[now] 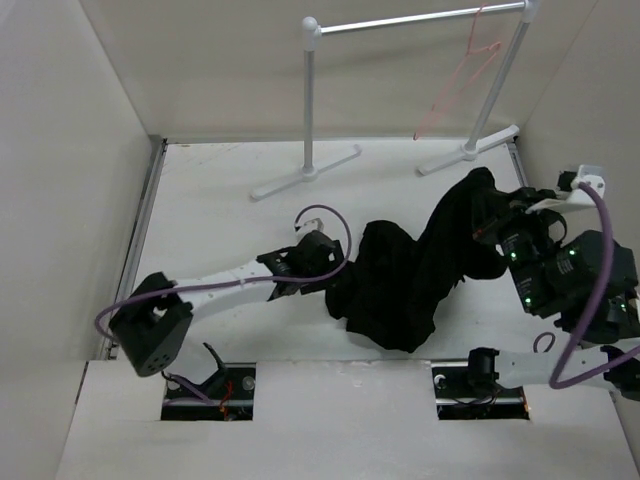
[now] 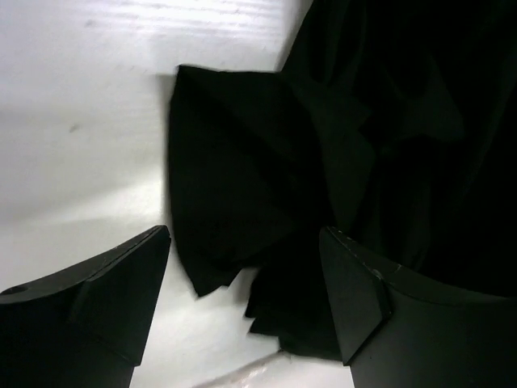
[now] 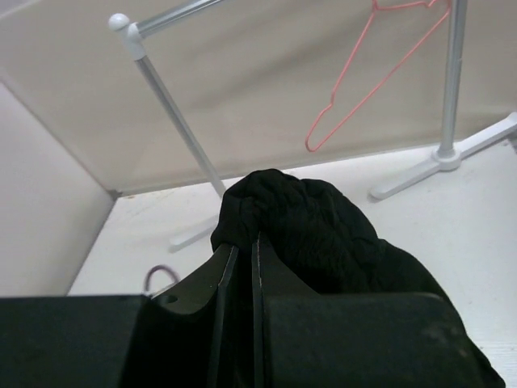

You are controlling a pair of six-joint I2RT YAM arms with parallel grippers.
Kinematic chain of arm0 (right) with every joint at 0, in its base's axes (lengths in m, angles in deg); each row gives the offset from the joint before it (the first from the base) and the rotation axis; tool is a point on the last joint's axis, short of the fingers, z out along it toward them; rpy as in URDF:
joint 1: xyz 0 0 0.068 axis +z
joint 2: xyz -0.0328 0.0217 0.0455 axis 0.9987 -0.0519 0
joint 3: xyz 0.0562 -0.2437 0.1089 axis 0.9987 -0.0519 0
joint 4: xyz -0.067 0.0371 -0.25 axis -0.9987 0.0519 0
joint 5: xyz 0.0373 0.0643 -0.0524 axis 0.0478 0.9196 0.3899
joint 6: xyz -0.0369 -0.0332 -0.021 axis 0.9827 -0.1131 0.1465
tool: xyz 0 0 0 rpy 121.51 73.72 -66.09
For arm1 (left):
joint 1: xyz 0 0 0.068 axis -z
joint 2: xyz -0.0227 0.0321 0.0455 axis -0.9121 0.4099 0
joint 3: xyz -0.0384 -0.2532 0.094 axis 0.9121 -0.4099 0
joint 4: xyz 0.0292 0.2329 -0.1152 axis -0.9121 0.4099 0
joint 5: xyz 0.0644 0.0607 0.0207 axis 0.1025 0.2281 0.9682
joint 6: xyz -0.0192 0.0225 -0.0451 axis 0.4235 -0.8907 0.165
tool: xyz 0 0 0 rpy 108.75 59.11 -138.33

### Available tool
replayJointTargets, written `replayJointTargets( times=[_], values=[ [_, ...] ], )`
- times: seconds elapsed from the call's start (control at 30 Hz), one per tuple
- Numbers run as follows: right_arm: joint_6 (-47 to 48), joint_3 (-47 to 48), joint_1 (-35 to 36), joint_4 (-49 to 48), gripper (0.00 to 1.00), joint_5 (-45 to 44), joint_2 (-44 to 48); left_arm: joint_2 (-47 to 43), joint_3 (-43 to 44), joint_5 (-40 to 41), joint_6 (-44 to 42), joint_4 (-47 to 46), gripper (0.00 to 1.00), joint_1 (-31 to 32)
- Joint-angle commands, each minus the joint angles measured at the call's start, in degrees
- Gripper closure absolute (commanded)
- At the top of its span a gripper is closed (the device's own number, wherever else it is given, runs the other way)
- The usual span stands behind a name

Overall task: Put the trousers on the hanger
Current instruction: Flatten out the trousers at the center of the board.

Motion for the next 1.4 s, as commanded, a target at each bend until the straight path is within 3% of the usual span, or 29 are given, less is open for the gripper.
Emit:
replayJointTargets(
  times=[0.0, 0.07, 0.1, 0.17, 0.2, 0.3, 0.4, 0.43, 0.47, 0.53, 0.57, 0.6, 0.67, 0.7, 0.8, 0.83, 0.93, 1.0, 1.1, 1.2, 1.3, 1.37],
  values=[
    [-3.00, -1.53, 4.57, -4.47, 0.92, -3.39, 3.12, 8.90, 5.80, 0.09, -0.72, -5.26, 0.29, 1.70],
    [-4.06, -2.32, 4.93, -4.03, 0.92, -1.37, 1.10, 14.37, 7.30, -0.10, -0.37, -7.10, 0.46, 2.93],
    [-5.02, -2.41, 4.58, -3.59, 0.92, 0.99, -0.21, 15.87, 7.31, -0.44, 0.07, -8.85, 0.64, 2.68],
    [-7.56, -3.20, 1.79, -3.50, 0.92, 5.63, -1.18, 15.53, 6.78, 0.42, 0.86, -8.87, 0.88, 1.71],
    [-9.93, -4.16, -2.06, -3.24, 0.93, 10.54, -1.80, 13.70, 5.73, 1.48, 1.04, -8.35, 0.94, 0.14],
    [-20.46, -4.53, -11.39, 0.79, 0.93, 26.70, -4.78, 1.10, 1.09, 7.26, 0.61, -4.76, 0.97, -7.31],
    [-28.31, 0.64, -21.59, 5.46, 0.95, 45.87, -11.02, -14.04, -0.52, 9.13, -1.06, 4.19, 0.97, -20.22],
    [-28.76, 4.06, -23.79, 6.07, 0.96, 50.45, -13.56, -20.18, 0.88, 8.87, -3.16, 9.10, 0.97, -27.58],
    [-28.76, 5.14, -23.99, 6.25, 0.96, 51.01, -14.19, -22.94, 2.02, 8.61, -4.48, 11.41, 0.97, -31.65],
    [-25.88, 16.62, -20.84, 8.45, 0.96, 51.03, -17.97, -28.83, 7.27, 7.82, -8.34, 18.86, 0.95, -43.31],
    [-23.68, 20.23, -18.91, 8.89, 0.96, 49.80, -18.33, -29.46, 8.00, 7.64, -8.89, 19.86, 0.94, -44.86],
    [-22.10, 22.00, -16.63, 9.15, 0.96, 47.96, -17.72, -31.12, 10.27, 7.64, -10.80, 23.61, 0.92, -49.92],
    [-21.56, 19.15, -13.73, 9.51, 0.95, 44.54, -13.97, -32.10, 11.34, 8.51, -12.05, 27.05, 0.87, -52.94],
    [-22.51, 16.25, -13.18, 9.94, 0.95, 43.30, -11.85, -32.54, 11.00, 9.65, -12.32, 28.64, 0.83, -54.09],
    [-32.68, -2.88, -13.09, 13.45, 0.97, 40.04, 0.44, -34.30, 8.54, 13.08, -12.49, 30.85, 0.57, -55.86],
    [-41.68, -13.55, -15.87, 18.60, 0.98, 39.42, 7.18, -34.65, 8.36, 13.44, -13.02, 30.68, 0.49, -55.69],
    [-51.52, -24.36, -24.23, 28.92, 0.99, 40.21, 14.97, -29.84, 9.50, 9.84, -12.85, 28.05, 0.49, -49.47],
    [-49.78, -27.98, -33.19, 30.08, 1.00, 42.57, 17.97, -23.60, 11.00, 9.48, -11.27, 27.43, 0.53, -38.25],
    [-43.54, -28.60, -46.19, 28.06, 0.99, 49.59, 16.66, -22.17, 7.94, 18.85, -9.51, 27.52, 0.50, -30.65],
    [-40.55, -30.62, -54.20, 25.25, 0.99, 54.61, 15.60, -23.32, 3.80, 20.47, -7.13, 27.61, 0.44, -32.65],
    [-39.75, -34.13, -59.22, 23.93, 0.99, 55.24, 14.46, -22.71, -3.83, 17.93, -7.04, 23.40, 0.35, -42.21],
    [-39.92, -35.97, -59.85, 24.01, 0.99, 54.54, 13.76, -20.78, -5.69, 16.61, -7.13, 20.50, 0.34, -45.38]
  ],
)
